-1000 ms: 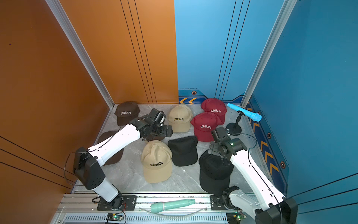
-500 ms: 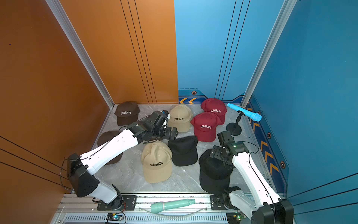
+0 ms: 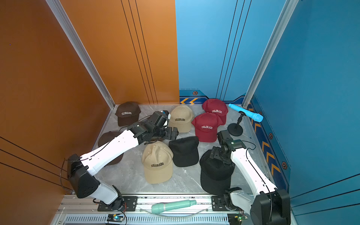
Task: Stack the baseball caps by color
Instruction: Pick up the baseball cap from the center of the board.
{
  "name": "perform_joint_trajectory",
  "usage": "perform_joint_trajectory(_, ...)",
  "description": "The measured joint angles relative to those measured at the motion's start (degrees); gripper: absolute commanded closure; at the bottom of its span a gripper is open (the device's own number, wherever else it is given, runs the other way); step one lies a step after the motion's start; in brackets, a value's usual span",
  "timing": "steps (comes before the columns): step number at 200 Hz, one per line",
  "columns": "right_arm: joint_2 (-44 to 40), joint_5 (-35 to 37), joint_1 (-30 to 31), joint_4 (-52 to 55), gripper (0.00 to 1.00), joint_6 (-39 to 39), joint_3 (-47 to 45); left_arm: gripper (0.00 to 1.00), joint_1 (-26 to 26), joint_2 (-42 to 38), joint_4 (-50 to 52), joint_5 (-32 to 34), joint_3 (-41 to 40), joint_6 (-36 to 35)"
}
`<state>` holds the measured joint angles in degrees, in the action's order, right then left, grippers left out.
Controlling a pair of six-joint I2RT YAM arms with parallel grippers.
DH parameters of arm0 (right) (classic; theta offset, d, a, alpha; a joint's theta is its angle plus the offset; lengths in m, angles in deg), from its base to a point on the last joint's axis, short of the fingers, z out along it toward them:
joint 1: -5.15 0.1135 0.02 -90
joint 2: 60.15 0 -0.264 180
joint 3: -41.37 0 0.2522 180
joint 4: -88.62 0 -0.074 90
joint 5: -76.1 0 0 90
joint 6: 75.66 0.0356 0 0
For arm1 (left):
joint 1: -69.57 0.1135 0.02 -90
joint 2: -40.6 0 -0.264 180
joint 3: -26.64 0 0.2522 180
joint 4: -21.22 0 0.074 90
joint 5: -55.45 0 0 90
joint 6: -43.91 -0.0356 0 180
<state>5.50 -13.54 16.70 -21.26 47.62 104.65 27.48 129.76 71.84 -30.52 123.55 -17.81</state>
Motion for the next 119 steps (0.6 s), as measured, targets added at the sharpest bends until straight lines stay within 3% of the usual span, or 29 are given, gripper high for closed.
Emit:
perform_joint_trajectory(67,0.7,-0.6,0.1,0.0,0.37,-0.8,0.0,0.02,1.5,0.1,-0.3,0.0,0.0,-0.5)
perform_joint_trajectory(119,1.8,-0.6,0.1,0.0,0.52,-1.6,0.0,0.02,3.0,0.3,-0.5,0.0,0.0,-0.5)
